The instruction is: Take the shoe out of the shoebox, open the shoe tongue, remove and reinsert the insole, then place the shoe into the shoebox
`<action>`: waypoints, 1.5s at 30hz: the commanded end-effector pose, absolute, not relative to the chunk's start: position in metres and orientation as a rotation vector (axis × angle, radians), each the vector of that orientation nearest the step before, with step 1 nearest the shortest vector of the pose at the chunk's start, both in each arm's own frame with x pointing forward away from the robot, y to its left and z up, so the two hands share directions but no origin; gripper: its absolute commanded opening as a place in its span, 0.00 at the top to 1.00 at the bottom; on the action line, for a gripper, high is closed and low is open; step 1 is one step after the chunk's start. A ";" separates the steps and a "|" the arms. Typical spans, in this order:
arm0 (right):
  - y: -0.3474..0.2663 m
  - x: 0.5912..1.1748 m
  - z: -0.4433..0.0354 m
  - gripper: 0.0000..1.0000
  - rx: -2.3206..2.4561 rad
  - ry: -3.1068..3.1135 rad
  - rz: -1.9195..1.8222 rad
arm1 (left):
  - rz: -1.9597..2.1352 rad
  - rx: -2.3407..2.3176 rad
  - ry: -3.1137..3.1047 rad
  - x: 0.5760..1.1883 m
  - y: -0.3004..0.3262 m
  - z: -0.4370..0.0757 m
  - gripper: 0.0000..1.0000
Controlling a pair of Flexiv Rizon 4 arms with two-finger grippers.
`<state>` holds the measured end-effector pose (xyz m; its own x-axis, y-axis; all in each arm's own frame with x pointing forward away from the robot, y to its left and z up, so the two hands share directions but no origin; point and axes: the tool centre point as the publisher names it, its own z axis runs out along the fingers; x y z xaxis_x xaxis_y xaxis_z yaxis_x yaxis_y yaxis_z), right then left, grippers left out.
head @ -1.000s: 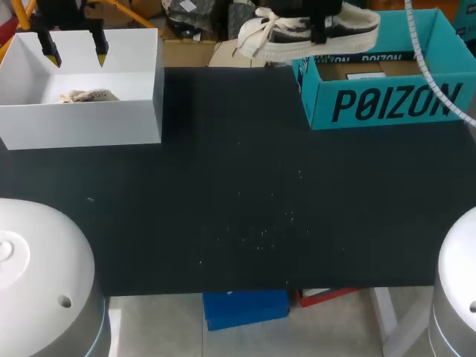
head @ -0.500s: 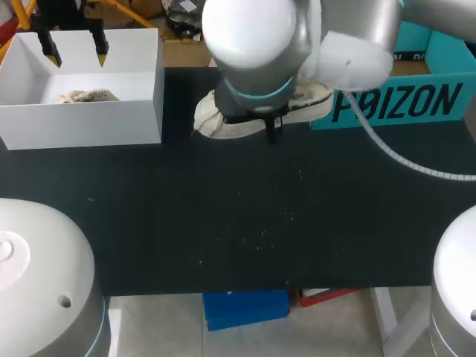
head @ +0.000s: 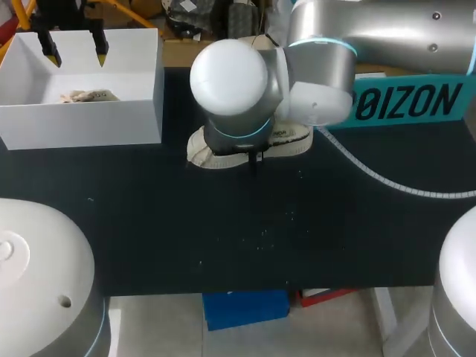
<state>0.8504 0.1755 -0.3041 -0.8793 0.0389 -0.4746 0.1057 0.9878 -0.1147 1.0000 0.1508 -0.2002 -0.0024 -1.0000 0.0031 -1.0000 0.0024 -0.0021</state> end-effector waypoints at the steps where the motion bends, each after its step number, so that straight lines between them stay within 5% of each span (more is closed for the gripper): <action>1: 0.185 0.859 -0.331 1.00 0.160 2.657 -0.197 | 0.002 2.220 -2.222 1.000 0.150 -0.200 0.00; 29: 0.195 0.843 -0.401 1.00 0.285 2.712 -0.085 | 0.002 2.220 -2.222 1.000 0.150 -0.200 0.00; 30: 0.195 0.842 -0.401 0.69 0.285 2.713 -0.086 | 0.002 2.220 -2.222 1.000 0.150 -0.200 0.00; 31: 0.194 0.842 -0.401 0.56 0.285 2.713 -0.086 | 0.002 2.220 -2.222 1.000 0.150 -0.200 0.00; 37: 0.190 0.843 -0.382 0.04 0.259 2.742 -0.107 | 0.002 2.220 -2.222 1.000 0.150 -0.200 0.00; 45: 0.184 0.836 -0.331 0.00 0.168 2.805 0.035 | 0.002 2.220 -2.222 1.000 0.150 -0.200 0.00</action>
